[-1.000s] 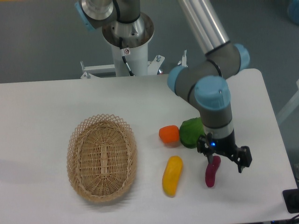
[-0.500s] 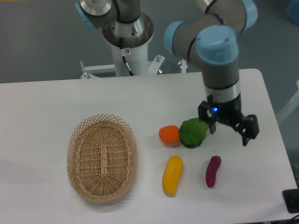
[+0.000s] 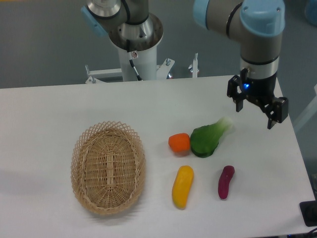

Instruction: Place the sweet potato on the table

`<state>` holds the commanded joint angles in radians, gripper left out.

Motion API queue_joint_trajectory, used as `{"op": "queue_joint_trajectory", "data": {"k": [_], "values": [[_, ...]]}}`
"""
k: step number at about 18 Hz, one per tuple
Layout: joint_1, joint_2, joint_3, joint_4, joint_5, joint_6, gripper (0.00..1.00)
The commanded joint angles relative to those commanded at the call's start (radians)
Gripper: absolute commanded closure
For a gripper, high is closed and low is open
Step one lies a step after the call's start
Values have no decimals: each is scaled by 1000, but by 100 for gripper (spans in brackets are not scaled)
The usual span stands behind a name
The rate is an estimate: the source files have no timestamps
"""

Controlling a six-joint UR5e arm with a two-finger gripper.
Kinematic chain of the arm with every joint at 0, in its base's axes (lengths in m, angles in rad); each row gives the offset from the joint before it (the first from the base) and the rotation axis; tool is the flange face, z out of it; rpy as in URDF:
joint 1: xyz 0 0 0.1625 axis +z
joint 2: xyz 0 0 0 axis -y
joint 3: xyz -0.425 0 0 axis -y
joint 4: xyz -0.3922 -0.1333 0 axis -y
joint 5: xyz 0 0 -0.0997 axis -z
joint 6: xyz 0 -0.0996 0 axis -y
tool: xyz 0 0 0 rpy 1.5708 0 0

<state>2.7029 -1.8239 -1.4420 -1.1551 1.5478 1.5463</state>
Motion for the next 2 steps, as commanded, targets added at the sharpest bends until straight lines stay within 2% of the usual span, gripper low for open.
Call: {"op": "queue_joint_trajectory", "data": {"k": [2], "values": [[-3, 0, 0, 0, -2, 0, 0]]}}
